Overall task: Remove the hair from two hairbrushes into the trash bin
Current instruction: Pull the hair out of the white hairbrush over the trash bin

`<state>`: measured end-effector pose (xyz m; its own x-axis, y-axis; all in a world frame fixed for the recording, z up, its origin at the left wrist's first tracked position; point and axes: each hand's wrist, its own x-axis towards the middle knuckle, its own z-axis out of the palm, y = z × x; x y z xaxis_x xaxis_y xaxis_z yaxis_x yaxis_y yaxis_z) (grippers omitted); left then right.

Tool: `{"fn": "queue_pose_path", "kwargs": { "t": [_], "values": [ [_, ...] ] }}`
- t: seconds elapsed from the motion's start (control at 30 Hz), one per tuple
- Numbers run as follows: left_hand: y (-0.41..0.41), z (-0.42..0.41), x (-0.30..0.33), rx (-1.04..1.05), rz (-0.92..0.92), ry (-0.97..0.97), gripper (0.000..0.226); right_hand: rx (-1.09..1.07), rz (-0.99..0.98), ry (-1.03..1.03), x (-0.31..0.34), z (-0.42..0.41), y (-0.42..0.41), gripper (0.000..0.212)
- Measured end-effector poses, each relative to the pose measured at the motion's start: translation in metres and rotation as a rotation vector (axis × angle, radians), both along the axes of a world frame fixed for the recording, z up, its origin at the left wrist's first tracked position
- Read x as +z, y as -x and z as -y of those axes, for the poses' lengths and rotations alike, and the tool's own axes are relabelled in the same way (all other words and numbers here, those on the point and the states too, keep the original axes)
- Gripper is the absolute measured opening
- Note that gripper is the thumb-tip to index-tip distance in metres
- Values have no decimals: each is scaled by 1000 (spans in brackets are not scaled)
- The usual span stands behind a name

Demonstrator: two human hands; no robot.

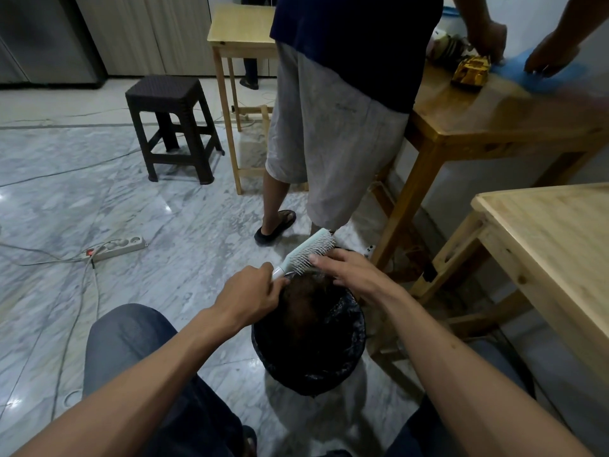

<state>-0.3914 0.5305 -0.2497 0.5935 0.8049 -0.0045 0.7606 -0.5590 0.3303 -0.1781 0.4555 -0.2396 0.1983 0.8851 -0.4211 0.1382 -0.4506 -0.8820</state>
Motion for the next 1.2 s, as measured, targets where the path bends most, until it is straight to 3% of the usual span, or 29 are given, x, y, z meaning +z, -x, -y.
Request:
{"fn": "queue_pose_path", "kwargs": {
  "t": [0.1,0.17,0.37,0.47,0.53,0.6,0.77,0.97,1.1,1.2],
  "values": [
    [-4,2,2,-41,8,-34,35,-23,-68,-74,-8,-3,7,32],
    [-2,-1,3,-38,13,-54,34,-92,-73,-121,-13,-3,6,17],
    [14,-13,0,97,-17,-62,38,-215,-34,-134,-8,9,-14,15],
    [16,-13,-4,99,-19,-54,38,-122,113,-54,-3,16,-19,8],
    [13,-10,-5,79,-8,-45,36,24,234,46,-3,16,-18,36],
    [8,-7,-5,48,6,-39,37,31,189,68,-6,11,-15,65],
    [-3,0,3,-44,40,-24,33,-9,12,-31,-2,5,6,95],
    [-3,2,11,-177,37,75,19,-64,-229,-115,-11,-1,18,21],
    [-2,3,16,-176,34,96,13,-95,-177,-101,-11,1,17,31],
    [-5,4,16,-124,18,64,12,-81,-129,-88,-7,3,14,17]
  ]
}}
